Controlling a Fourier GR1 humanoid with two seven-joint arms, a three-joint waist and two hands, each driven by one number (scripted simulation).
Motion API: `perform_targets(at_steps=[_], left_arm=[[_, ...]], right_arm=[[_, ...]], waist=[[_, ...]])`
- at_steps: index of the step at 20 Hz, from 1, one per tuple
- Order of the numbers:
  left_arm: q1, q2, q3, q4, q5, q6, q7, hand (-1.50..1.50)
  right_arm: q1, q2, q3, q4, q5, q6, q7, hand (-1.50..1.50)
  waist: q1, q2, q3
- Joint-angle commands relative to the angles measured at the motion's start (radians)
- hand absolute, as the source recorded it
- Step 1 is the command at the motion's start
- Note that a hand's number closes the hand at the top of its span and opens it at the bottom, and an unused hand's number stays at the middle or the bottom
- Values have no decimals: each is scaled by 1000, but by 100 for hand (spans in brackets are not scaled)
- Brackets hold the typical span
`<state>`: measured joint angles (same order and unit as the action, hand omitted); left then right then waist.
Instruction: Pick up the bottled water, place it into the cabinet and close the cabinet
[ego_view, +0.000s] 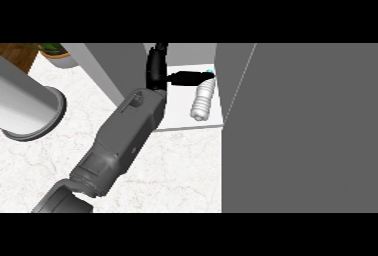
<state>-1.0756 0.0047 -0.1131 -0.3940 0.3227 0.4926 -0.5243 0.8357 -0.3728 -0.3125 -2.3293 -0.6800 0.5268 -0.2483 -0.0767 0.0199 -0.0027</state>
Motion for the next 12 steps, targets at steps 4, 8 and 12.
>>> perform_targets(at_steps=[4, 8, 12], left_arm=[[-10, -5, -31, -7, 108, -34, -54, -150], [105, -5, -128, -111, 188, -20, -108, -150], [131, -5, -200, -197, 260, -7, -66, -150]], right_arm=[[17, 12, -8, -144, -66, -58, 79, -150], [21, 33, 30, -178, -38, -89, 111, -150], [11, 26, -13, -174, -52, -83, 110, -150]], waist=[[15, -11, 1], [22, -19, 1], [26, -20, 1]])
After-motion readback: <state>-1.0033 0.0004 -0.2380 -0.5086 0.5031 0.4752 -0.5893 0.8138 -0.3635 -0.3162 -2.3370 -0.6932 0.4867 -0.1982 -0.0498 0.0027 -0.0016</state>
